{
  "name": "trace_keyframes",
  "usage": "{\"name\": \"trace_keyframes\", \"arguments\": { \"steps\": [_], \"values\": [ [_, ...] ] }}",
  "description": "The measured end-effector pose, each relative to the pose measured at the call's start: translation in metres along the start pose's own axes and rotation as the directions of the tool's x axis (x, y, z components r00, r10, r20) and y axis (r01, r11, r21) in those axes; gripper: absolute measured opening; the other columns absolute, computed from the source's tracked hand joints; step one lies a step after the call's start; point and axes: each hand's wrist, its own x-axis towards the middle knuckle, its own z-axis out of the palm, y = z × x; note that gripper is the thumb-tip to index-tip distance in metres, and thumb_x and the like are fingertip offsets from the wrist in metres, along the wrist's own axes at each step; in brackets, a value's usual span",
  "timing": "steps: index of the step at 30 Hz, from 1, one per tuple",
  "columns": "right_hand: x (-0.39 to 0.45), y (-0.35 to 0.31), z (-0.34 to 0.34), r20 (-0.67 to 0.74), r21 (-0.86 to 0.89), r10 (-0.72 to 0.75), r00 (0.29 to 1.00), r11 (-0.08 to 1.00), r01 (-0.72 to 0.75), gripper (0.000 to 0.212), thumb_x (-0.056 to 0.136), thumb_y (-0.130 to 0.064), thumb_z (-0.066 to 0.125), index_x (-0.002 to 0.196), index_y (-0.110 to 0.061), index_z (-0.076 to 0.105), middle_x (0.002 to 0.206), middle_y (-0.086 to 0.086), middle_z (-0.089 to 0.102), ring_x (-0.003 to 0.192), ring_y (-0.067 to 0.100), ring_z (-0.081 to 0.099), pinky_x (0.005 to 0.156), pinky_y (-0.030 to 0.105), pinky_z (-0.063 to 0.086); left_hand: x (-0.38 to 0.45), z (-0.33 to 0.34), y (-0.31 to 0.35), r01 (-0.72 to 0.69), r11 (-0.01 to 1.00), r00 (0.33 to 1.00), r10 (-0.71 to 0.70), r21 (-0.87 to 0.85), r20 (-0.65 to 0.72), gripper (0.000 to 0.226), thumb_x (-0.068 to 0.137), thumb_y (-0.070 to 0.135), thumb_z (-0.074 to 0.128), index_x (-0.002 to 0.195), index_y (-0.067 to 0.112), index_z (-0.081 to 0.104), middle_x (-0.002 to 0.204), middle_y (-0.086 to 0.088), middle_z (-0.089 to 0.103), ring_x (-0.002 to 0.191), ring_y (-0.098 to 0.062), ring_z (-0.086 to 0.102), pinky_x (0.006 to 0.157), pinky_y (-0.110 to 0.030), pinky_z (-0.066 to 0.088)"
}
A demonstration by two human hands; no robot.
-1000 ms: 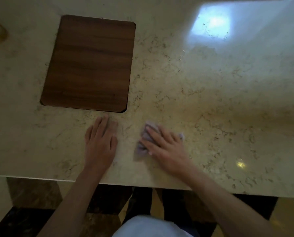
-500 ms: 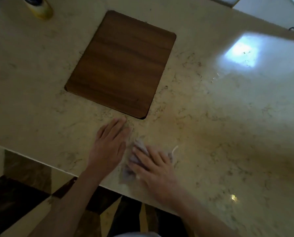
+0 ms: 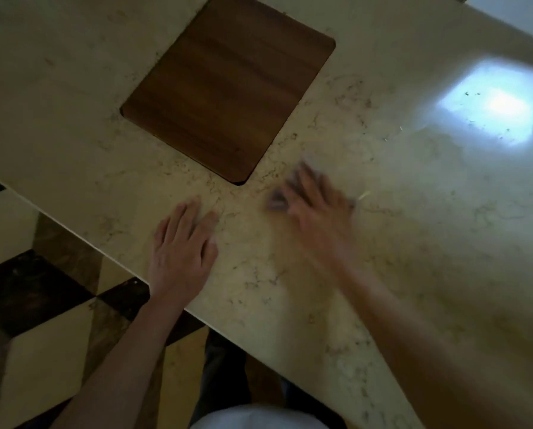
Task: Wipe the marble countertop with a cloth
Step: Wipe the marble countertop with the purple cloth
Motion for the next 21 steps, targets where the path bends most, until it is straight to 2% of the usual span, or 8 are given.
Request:
{"name": "trace_keyframes", "arguments": {
  "steps": [4, 6, 8, 10, 12, 14, 16, 21],
  "values": [
    [-0.119, -0.039, 0.001, 0.119, 0.201, -0.564, 0.817, 0.819, 0.537, 0.044, 0.101, -0.037, 0.046, 0.144, -0.034, 0.050, 0.161, 0.000, 0.039, 0.145, 0.034, 0.035, 0.109, 0.049, 0.038, -0.002, -0.001, 0.004, -0.002, 1.000, 1.000, 0.002, 0.031, -0.009, 0.052, 0.100, 0.037, 0.034, 0.150, 0.024, 0.040, 0.162, -0.010, 0.032, 0.151, -0.029, 0.024, 0.118, -0.047, 0.020],
    [-0.110, 0.007, -0.011, 0.155, 0.169, -0.642, 0.751, 0.766, 0.620, 0.044, 0.098, -0.039, 0.045, 0.141, -0.039, 0.052, 0.161, -0.004, 0.038, 0.146, 0.032, 0.036, 0.109, 0.048, 0.032, -0.002, -0.004, 0.006, 0.003, 1.000, 1.000, -0.003, 0.021, -0.011, 0.052, 0.100, 0.038, 0.033, 0.149, 0.024, 0.041, 0.161, -0.009, 0.032, 0.151, -0.028, 0.024, 0.118, -0.046, 0.018],
    [-0.072, 0.075, -0.018, 0.129, 0.054, -0.455, 0.881, 0.890, 0.452, 0.044, 0.099, -0.043, 0.044, 0.142, -0.046, 0.042, 0.165, -0.003, 0.031, 0.147, 0.035, 0.034, 0.108, 0.056, 0.034, -0.001, -0.005, 0.010, 0.007, 1.000, 1.000, -0.007, 0.013, -0.017, 0.052, 0.099, 0.037, 0.033, 0.149, 0.024, 0.041, 0.162, -0.009, 0.031, 0.151, -0.027, 0.023, 0.118, -0.046, 0.017],
    [-0.023, 0.148, -0.028, 0.026, -0.025, -0.067, 0.997, 0.997, 0.068, 0.051, 0.100, -0.039, 0.043, 0.150, -0.042, 0.033, 0.166, 0.004, 0.027, 0.146, 0.041, 0.033, 0.108, 0.064, 0.034, -0.001, -0.006, 0.011, 0.010, 1.000, 1.000, -0.011, -0.009, -0.026, 0.052, 0.098, 0.037, 0.035, 0.149, 0.025, 0.042, 0.161, -0.008, 0.032, 0.151, -0.027, 0.023, 0.118, -0.047, 0.019],
    [0.020, 0.193, -0.043, -0.017, -0.014, 0.249, 0.968, 0.968, -0.249, 0.048, 0.103, -0.041, 0.032, 0.152, -0.036, 0.034, 0.167, 0.006, 0.022, 0.148, 0.040, 0.025, 0.112, 0.064, 0.029, -0.003, -0.006, 0.012, 0.015, 1.000, 1.000, -0.015, -0.009, -0.027, 0.053, 0.098, 0.037, 0.035, 0.149, 0.026, 0.041, 0.161, -0.008, 0.033, 0.150, -0.027, 0.023, 0.117, -0.048, 0.020],
    [0.050, 0.187, -0.049, -0.030, 0.013, 0.387, 0.922, 0.922, -0.387, 0.048, 0.105, -0.042, 0.029, 0.152, -0.035, 0.035, 0.168, 0.004, 0.021, 0.151, 0.038, 0.019, 0.117, 0.062, 0.023, -0.001, -0.006, 0.012, 0.013, 1.000, 0.999, -0.013, -0.012, -0.030, 0.053, 0.097, 0.038, 0.035, 0.149, 0.027, 0.041, 0.161, -0.007, 0.032, 0.151, -0.026, 0.022, 0.117, -0.047, 0.019],
    [0.056, 0.147, -0.043, -0.030, 0.005, 0.344, 0.939, 0.939, -0.344, 0.048, 0.104, -0.040, 0.033, 0.151, -0.033, 0.039, 0.167, 0.006, 0.023, 0.150, 0.040, 0.021, 0.116, 0.061, 0.025, -0.001, -0.006, 0.009, 0.012, 1.000, 1.000, -0.013, -0.025, -0.019, 0.053, 0.097, 0.039, 0.035, 0.149, 0.028, 0.041, 0.162, -0.006, 0.030, 0.151, -0.025, 0.021, 0.117, -0.046, 0.017],
    [-0.055, 0.014, -0.015, 0.097, 0.074, -0.100, 0.990, 0.993, 0.093, 0.051, 0.103, -0.036, 0.043, 0.153, -0.037, 0.035, 0.170, 0.000, 0.015, 0.153, 0.037, 0.019, 0.116, 0.058, 0.030, -0.001, -0.006, 0.009, 0.013, 0.999, 1.000, -0.013, -0.031, -0.005, 0.054, 0.096, 0.040, 0.034, 0.147, 0.025, 0.043, 0.161, -0.008, 0.032, 0.150, -0.027, 0.024, 0.116, -0.048, 0.020]
  ]
}}
